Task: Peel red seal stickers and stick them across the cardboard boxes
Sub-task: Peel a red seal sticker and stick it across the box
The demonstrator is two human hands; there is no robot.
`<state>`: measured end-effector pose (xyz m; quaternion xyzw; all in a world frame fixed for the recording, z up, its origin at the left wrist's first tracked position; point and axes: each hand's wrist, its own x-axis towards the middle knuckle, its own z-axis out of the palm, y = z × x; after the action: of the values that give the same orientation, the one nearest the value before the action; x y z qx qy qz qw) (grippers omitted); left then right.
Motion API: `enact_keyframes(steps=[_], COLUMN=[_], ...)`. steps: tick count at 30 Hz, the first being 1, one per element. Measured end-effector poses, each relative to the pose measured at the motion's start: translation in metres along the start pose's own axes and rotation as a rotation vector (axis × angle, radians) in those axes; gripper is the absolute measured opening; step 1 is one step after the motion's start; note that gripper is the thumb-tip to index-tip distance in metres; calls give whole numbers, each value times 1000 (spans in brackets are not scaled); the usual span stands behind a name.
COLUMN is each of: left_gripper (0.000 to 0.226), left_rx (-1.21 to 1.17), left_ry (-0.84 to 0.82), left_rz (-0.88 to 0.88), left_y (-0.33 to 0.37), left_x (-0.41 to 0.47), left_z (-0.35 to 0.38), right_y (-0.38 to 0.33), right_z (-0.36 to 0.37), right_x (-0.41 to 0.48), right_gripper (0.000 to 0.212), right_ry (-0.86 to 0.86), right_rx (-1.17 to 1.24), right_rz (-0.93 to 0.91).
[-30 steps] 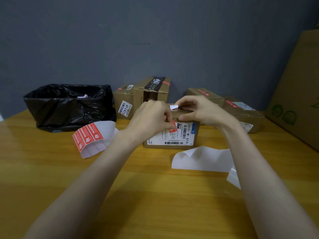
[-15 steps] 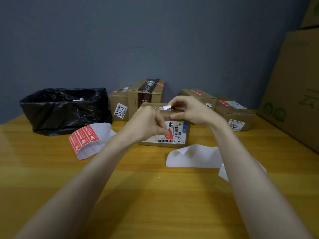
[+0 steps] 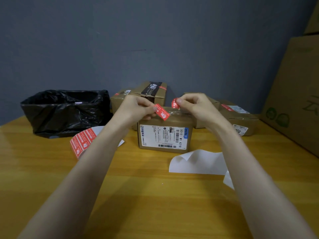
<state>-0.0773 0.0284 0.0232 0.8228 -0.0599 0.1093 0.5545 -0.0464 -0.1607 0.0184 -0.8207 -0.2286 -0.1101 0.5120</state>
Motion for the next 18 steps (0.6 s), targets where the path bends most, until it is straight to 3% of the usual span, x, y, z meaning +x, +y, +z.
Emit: enact_keyframes(steps=[5, 10, 18], left_gripper=[9, 10, 9], left_rx=[-125, -91, -72], left_ry=[-27, -81, -121], left_rz=[-70, -51, -31], left_y=[2, 4, 4], left_x=[10, 11, 9], left_z=[8, 8, 3], right_y=[-10, -17, -20], right_z=[3, 12, 17], right_x=[2, 4, 3], right_gripper=[28, 21, 20], right_ry=[-67, -21, -19], right_rx=[-158, -522, -586], right_rz=[-19, -88, -93])
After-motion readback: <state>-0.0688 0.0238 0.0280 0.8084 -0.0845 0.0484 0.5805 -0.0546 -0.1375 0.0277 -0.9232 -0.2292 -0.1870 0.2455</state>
